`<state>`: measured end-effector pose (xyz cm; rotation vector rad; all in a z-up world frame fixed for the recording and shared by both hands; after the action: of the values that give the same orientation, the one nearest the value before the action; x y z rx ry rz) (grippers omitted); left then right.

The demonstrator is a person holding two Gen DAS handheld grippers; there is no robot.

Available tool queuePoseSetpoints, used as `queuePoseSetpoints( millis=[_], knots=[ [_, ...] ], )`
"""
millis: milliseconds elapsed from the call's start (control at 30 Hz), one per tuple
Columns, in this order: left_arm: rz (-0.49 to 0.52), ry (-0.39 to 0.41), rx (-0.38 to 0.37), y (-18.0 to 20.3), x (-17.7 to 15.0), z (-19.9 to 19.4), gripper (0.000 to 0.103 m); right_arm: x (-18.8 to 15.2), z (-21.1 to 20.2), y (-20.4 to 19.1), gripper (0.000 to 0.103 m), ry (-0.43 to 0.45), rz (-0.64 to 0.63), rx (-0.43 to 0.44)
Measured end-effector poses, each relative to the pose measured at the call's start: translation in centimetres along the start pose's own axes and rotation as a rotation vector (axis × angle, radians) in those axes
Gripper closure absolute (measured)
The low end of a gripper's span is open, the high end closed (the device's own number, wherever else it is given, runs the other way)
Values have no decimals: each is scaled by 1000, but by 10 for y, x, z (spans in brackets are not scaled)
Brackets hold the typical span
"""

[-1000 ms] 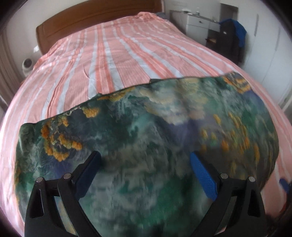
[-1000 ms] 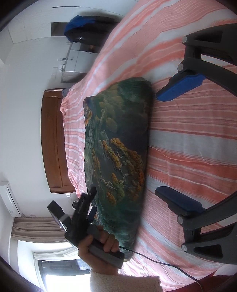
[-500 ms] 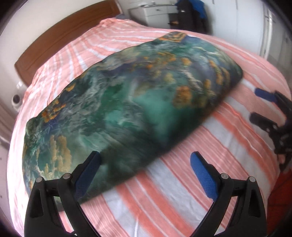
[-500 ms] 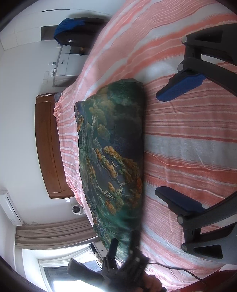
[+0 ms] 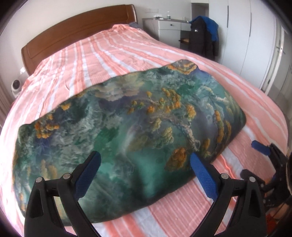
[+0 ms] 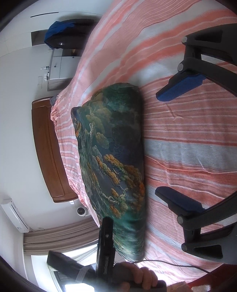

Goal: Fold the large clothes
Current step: 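Move the right gripper to the end of the folded jacket bundle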

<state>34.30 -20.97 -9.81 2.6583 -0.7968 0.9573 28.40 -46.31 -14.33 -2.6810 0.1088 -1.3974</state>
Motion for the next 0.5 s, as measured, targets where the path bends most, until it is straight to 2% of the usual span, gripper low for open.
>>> queuePoseSetpoints(
  millis=[167, 367, 500],
  knots=[
    [46, -42, 17, 9, -17, 13, 4, 0, -1, 0, 10, 3, 5, 2],
    [135, -83, -36, 30, -43, -3, 4, 1, 0, 4, 10, -1, 21, 9],
    [122, -103, -63, 36, -58, -11, 4, 1, -2, 6, 10, 3, 32, 7]
  ],
)
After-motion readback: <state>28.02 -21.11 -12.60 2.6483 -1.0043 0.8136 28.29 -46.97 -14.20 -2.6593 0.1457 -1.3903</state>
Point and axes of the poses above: each gripper's, at about its wrist camera, not at the fingertips, and z roughly the way its jaws point, y to its right, x to its top, the point moved 3 cm from there along z, roughly the way its jaws point, and after that the axes turned 5 degrees about -x, right-handed, at the moved point
